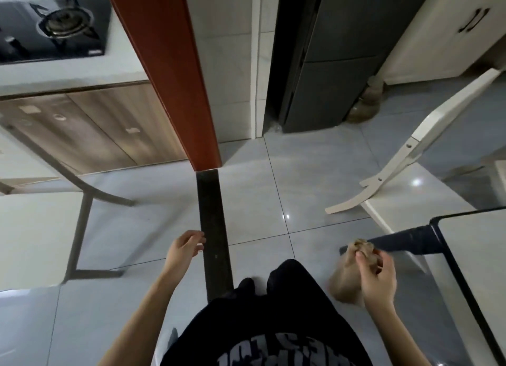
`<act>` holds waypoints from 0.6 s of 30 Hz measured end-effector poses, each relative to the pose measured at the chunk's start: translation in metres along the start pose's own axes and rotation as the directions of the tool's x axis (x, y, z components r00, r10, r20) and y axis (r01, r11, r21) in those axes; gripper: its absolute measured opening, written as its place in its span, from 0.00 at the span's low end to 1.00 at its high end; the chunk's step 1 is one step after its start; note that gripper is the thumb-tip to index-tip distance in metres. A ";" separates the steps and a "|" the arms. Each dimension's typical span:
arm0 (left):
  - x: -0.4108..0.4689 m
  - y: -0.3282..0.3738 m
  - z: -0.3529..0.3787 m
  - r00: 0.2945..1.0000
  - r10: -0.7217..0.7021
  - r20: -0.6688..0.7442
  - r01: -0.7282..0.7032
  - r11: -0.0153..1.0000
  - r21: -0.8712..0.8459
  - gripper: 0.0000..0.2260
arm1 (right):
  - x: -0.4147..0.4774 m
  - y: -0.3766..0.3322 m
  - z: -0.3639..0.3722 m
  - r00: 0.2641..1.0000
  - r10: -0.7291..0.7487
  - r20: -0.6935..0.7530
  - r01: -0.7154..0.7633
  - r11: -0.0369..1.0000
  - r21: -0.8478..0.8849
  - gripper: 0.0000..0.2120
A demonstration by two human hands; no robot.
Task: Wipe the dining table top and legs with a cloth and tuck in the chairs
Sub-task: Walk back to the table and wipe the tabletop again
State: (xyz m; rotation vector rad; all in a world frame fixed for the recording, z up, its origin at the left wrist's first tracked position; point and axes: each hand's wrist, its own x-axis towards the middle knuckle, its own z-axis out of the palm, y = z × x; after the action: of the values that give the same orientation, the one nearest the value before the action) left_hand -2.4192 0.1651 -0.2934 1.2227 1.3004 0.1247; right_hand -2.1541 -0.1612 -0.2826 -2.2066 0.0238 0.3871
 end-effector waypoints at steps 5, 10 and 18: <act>0.063 0.049 0.027 0.997 -0.014 0.080 0.009 0.998 0.057 0.10 | 0.059 -0.020 0.016 0.994 0.105 -0.017 -0.105 0.994 -0.030 0.18; 0.142 0.102 0.049 0.996 -0.076 0.046 0.072 0.994 0.088 0.10 | 0.160 -0.066 0.062 0.994 0.103 0.022 -0.103 0.994 -0.019 0.20; 0.248 0.241 0.049 0.992 -0.050 -0.117 0.056 0.997 0.044 0.10 | 0.314 -0.209 0.133 0.998 -0.057 -0.012 0.058 0.994 0.090 0.15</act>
State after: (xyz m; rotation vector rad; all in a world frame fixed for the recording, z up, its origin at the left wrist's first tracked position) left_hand -2.1648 0.4047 -0.2900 1.2349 1.4425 0.1286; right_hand -1.8591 0.1090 -0.2873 -2.1147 -0.0168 0.3370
